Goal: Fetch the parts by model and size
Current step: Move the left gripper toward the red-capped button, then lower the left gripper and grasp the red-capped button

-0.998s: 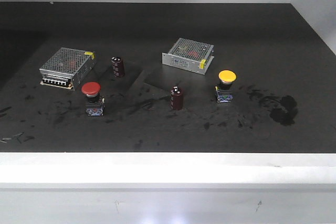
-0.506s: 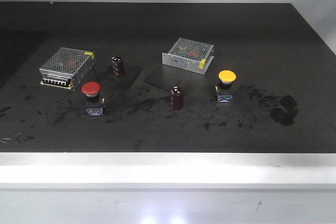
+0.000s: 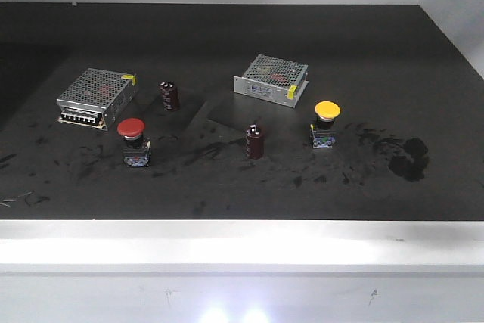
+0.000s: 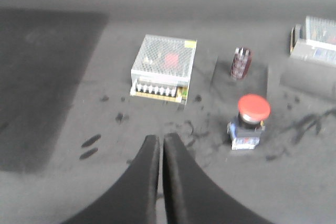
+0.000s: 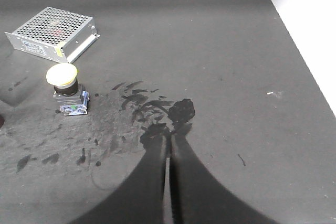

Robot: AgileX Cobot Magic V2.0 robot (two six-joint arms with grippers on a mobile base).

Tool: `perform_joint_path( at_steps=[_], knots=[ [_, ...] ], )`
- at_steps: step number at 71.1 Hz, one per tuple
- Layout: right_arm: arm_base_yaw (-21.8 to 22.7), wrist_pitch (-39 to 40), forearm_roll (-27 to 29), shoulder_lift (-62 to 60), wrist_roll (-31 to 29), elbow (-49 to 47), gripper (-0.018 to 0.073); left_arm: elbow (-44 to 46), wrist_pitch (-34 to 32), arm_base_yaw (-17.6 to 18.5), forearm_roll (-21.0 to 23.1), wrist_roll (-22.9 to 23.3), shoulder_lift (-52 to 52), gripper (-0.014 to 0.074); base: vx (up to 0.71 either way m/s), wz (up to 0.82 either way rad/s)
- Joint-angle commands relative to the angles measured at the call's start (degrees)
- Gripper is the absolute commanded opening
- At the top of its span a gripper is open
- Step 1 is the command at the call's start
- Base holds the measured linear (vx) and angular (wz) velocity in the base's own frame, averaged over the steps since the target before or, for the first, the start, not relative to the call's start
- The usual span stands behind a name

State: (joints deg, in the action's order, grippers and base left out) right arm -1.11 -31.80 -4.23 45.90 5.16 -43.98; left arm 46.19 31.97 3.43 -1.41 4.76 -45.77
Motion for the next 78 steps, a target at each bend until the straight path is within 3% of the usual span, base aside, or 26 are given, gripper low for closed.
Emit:
perform_joint_path(
  at_steps=[1, 20, 30, 47, 66, 78],
  knots=[
    [0.00, 3.88, -0.18, -0.06, -0.36, -1.93, 0.0085, 1.99, -3.81, 0.50, 0.48, -0.42, -0.07, 0.0069, 0.00, 0.00],
    [0.00, 3.73, -0.26, -0.06, -0.36, -1.93, 0.0410, 1.99, -3.84, 1.66, 0.50, -0.42, -0.07, 0.0360, 0.00, 0.00],
    [0.00, 3.73, -0.20, -0.06, -0.30, -1.93, 0.0498, 1.99, -3.98, 1.66, 0.50, -0.42, -0.07, 0.0471, 0.00, 0.00],
    [0.00, 3.73, -0.06, -0.06, -0.30, -1.93, 0.0505, 5.57, -1.50, 2.47, 0.50, -2.62, -2.31, 0.0507, 0.00, 0.00],
    [0.00, 3.79, -0.02, -0.06, -0.30, -1.93, 0.0505, 18.24, 8.80, 7.86, 4.16, -8.93, -12.44, 0.0507, 0.00, 0.00],
    [0.00, 3.79, -0.02, -0.06, -0.30, -1.93, 0.0505, 24.79, 11.53, 11.43, 4.45, -11.34, -21.13, 0.0507, 0.00, 0.00]
  ],
)
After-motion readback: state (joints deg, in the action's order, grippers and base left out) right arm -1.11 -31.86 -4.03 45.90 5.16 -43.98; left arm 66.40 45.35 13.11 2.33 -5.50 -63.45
